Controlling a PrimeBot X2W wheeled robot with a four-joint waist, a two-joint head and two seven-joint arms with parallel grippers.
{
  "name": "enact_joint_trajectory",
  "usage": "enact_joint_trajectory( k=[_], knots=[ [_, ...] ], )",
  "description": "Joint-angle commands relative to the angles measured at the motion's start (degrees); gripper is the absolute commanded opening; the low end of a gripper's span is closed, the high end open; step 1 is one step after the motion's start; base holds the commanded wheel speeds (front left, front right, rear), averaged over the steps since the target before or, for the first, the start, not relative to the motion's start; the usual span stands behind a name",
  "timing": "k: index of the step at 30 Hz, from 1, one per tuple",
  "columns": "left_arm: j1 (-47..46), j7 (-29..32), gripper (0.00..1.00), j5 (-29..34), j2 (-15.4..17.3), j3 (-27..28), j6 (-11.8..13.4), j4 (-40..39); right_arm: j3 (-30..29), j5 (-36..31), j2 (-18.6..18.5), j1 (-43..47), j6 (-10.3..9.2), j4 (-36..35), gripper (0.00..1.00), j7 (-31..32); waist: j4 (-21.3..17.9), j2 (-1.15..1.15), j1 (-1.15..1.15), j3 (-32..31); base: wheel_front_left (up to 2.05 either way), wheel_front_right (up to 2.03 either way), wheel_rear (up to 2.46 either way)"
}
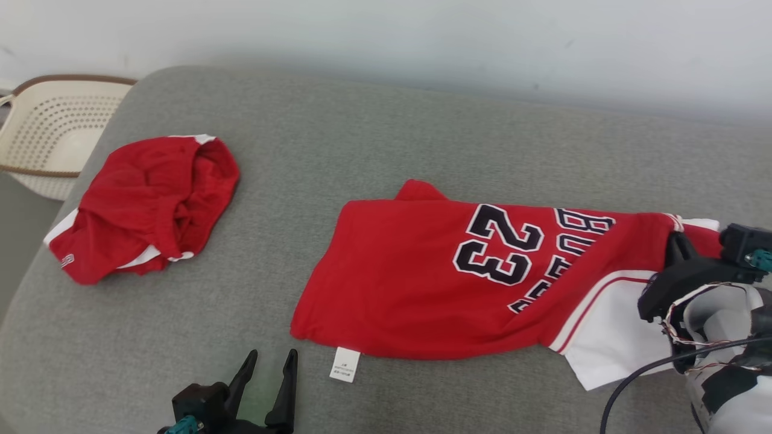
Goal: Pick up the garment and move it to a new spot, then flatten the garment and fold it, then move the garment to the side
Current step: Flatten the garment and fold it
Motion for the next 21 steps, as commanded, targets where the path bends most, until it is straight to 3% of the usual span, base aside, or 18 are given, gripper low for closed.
enact_joint_trajectory(
  k=[1,2,7,17,21],
  knots=[
    [-0.3,-0.1,1.0,-0.8,0.0,-0.2,0.3,0.0,-1.6,-1.0,-0.2,-1.5,-0.04,2.8,0.42,-0.3,2.9,0.0,0.0,0.8,0.0,0.0,0.0],
    [-0.1,-0.1,1.0,-0.8,0.0,-0.3,0.4,0.0,-3.0,-2.1,-0.4,-2.3,-0.04,4.5,1.0,-0.3,3.0,0.0,0.0,0.8,0.0,0.0,0.0],
    [1.7,-0.1,1.0,-0.3,0.0,1.0,1.0,0.0,-8.6,-5.9,0.9,-1.4,-0.04,4.5,1.0,-0.3,1.2,0.0,0.0,-0.5,0.0,0.0,0.0],
    [5.1,-0.1,1.0,-0.3,0.0,5.1,1.5,-0.8,-16.4,-8.0,3.0,12.1,-0.04,-7.2,1.0,-0.3,-6.7,0.0,0.0,-5.1,0.0,0.0,0.0],
    [6.3,-0.1,1.0,2.1,0.1,6.4,2.5,-2.4,-16.5,-7.8,4.5,17.7,-0.03,-12.0,1.0,-0.3,-8.7,0.0,0.0,-6.2,0.0,0.0,0.0]
  ],
)
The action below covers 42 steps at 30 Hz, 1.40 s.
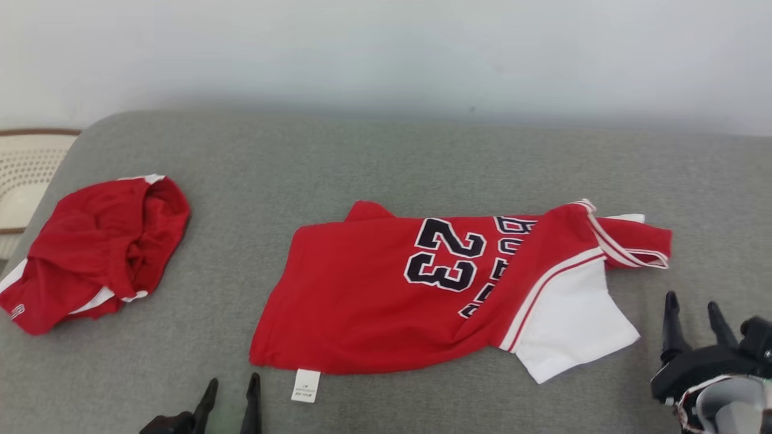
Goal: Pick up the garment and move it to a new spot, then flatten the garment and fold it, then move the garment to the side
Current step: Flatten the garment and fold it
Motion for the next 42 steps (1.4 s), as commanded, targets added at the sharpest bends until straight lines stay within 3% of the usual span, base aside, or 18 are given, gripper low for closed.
enact_joint_trajectory(
  k=[1,4,15,42],
  knots=[
    [1.5,-0.1,1.0,2.0,0.1,0.8,1.2,-1.0,0.1,0.5,1.0,2.4,-0.02,-2.1,1.0,-0.3,-3.7,0.0,0.0,-3.0,0.0,0.0,0.0],
    [2.8,-0.1,1.0,3.9,0.1,2.1,2.8,-3.6,-0.4,0.2,1.9,5.6,-0.02,-6.3,1.0,-0.3,-4.4,0.0,0.0,-3.4,0.0,0.0,0.0],
    [7.0,-0.1,1.0,7.9,0.1,3.9,3.9,-7.4,3.6,-3.5,6.0,14.2,-0.02,-20.2,1.0,-0.3,-4.1,0.0,0.0,-5.0,0.0,0.0,0.0],
    [11.8,-0.1,1.0,12.5,0.1,5.5,3.6,-9.9,6.9,-7.1,8.7,21.2,-0.02,-23.1,1.0,-0.3,-4.5,0.0,0.0,-8.0,0.0,0.0,0.0]
  ],
)
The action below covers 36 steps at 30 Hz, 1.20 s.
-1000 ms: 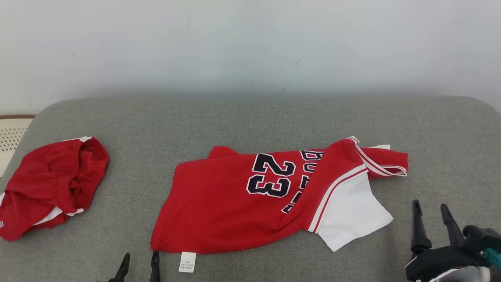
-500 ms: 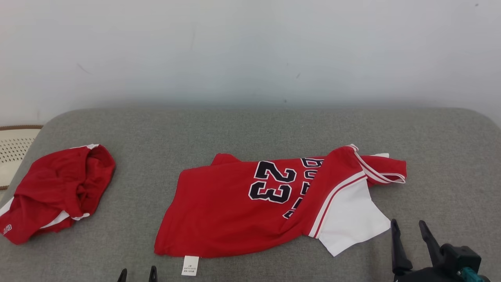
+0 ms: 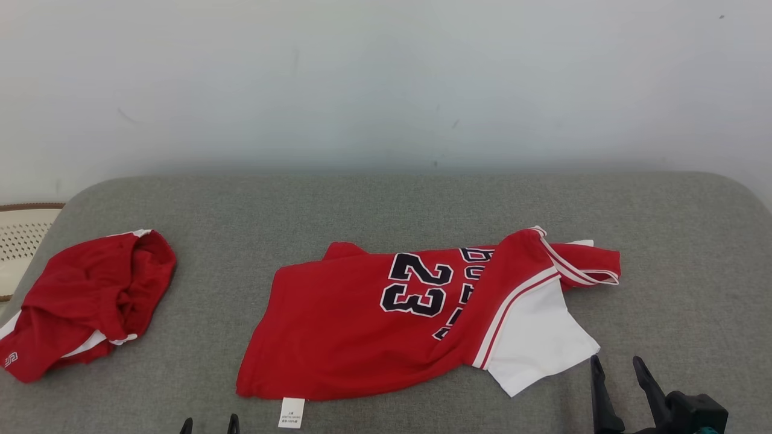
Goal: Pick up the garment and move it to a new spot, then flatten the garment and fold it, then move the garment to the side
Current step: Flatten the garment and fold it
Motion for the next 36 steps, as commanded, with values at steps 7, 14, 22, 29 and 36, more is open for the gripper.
enact_joint_trajectory(
  k=[7,14,22,29,36],
  knots=[
    [1.0,-0.1,1.0,0.2,0.0,-0.6,-0.3,0.2,0.0,-0.3,-0.4,0.5,-0.02,0.8,1.0,-0.3,0.2,0.0,0.0,0.5,0.0,0.0,0.0],
    [-0.7,-0.1,1.0,-0.8,0.0,-2.1,-1.6,0.7,-0.2,0.6,-0.5,-0.5,-0.02,1.6,1.0,-0.3,0.2,0.0,0.0,2.1,0.0,0.0,0.0],
    [-4.8,-0.1,1.0,-0.5,0.0,-4.0,-2.1,0.6,-1.2,1.5,-0.2,-3.7,-0.02,3.5,1.0,-0.3,0.1,0.0,0.0,6.4,0.0,0.0,0.0],
    [-8.5,-0.1,1.0,-0.7,0.0,-5.2,-2.2,0.8,-3.6,2.3,0.0,-8.4,-0.02,6.1,1.0,-0.3,0.4,0.0,0.0,11.1,0.0,0.0,0.0],
    [-11.0,-0.1,1.0,-1.2,0.0,-6.5,-2.2,1.0,-5.3,1.7,-0.3,-12.4,-0.02,10.1,1.0,-0.3,1.8,0.0,0.0,14.3,0.0,0.0,0.0]
  ],
)
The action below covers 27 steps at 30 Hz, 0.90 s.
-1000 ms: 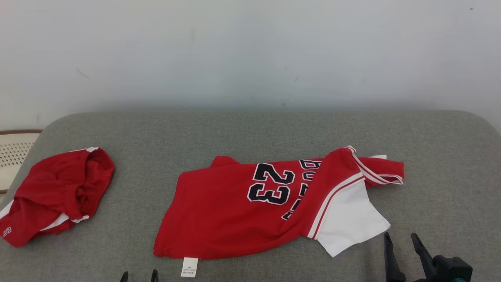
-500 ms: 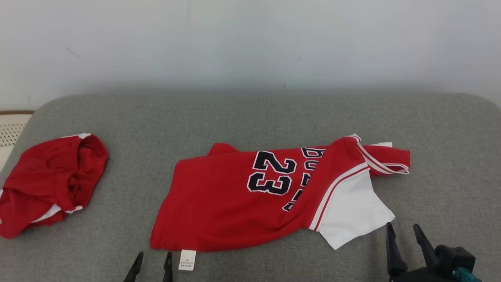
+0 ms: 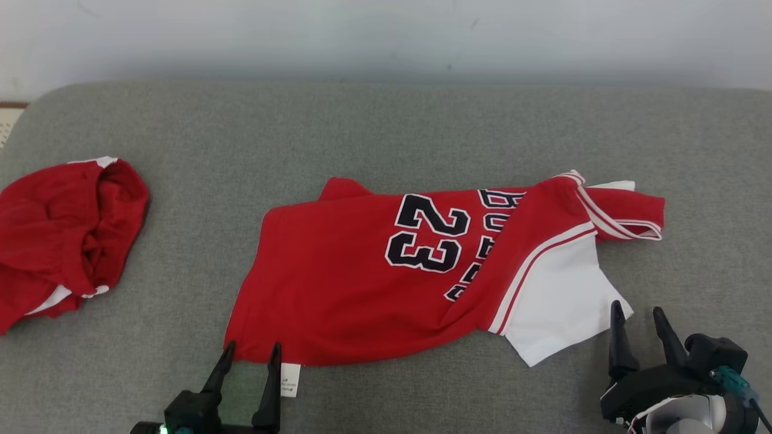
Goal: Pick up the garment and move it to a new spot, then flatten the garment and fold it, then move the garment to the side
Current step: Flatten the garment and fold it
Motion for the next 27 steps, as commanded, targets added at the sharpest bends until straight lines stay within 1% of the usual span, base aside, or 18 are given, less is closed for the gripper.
enact_joint_trajectory(
  k=[1,4,9,10,11,12,13,14,17,21,27],
  knots=[
    [-0.9,-0.1,1.0,-0.1,0.1,-0.1,0.0,0.2,-0.2,-0.2,-0.1,-0.8,-0.02,1.3,1.0,-0.3,1.2,-0.01,-0.01,1.8,0.0,0.0,0.0],
    [-1.2,-0.1,1.0,-0.1,0.0,0.0,-0.1,0.4,-0.8,0.0,-0.1,-2.0,-0.02,3.7,1.0,-0.3,1.8,-0.01,-0.01,2.5,0.0,0.0,0.0],
    [-1.6,-0.1,1.0,0.4,0.0,0.2,-0.1,0.2,-0.2,0.5,0.2,-3.1,0.0,7.7,1.0,0.1,2.4,-0.01,-0.01,3.3,0.0,0.0,0.0],
    [-1.6,-0.1,1.0,0.5,0.0,0.3,-0.1,0.2,0.2,0.7,0.3,-3.3,0.0,8.3,0.98,0.1,2.5,-0.01,-0.01,3.3,0.0,0.0,0.0],
    [-1.7,-0.1,1.0,0.5,0.0,0.3,-0.1,0.1,0.7,0.8,0.3,-3.5,0.01,8.9,0.65,0.2,2.5,-0.01,-0.01,3.4,0.0,0.0,0.0],
    [-1.7,-0.1,1.0,0.5,0.0,0.4,-0.1,0.1,1.1,1.0,0.5,-3.6,0.01,9.5,0.4,0.3,2.5,-0.01,-0.01,3.5,0.0,0.0,0.0],
    [-1.7,-0.1,1.0,0.5,0.0,0.5,-0.1,0.0,1.4,1.0,0.5,-3.5,0.01,9.9,0.05,0.3,2.4,-0.01,-0.01,3.4,0.0,0.0,0.0],
    [-1.7,-0.1,1.0,0.5,0.0,0.6,-0.1,0.0,1.7,1.1,0.5,-3.4,0.01,10.1,0.0,0.3,2.4,-0.01,-0.01,3.4,0.0,0.0,0.0],
    [-1.4,-0.1,1.0,0.1,0.0,0.8,-0.1,-0.1,2.0,1.7,0.0,-2.9,0.0,10.3,0.0,0.3,1.9,-0.01,-0.01,3.0,0.0,0.0,0.0],
    [-1.3,-0.1,1.0,-1.3,0.0,0.8,-0.1,-0.1,0.5,2.2,-1.1,-1.3,-0.05,8.7,0.0,0.1,1.0,-0.01,-0.01,2.2,0.0,0.0,0.0],
    [-0.7,-0.1,1.0,-4.0,0.0,1.1,-1.0,0.5,-0.6,2.2,-1.4,1.0,-0.05,6.4,0.0,0.0,-0.7,-0.01,-0.01,1.3,0.0,0.0,0.0]
  ],
)
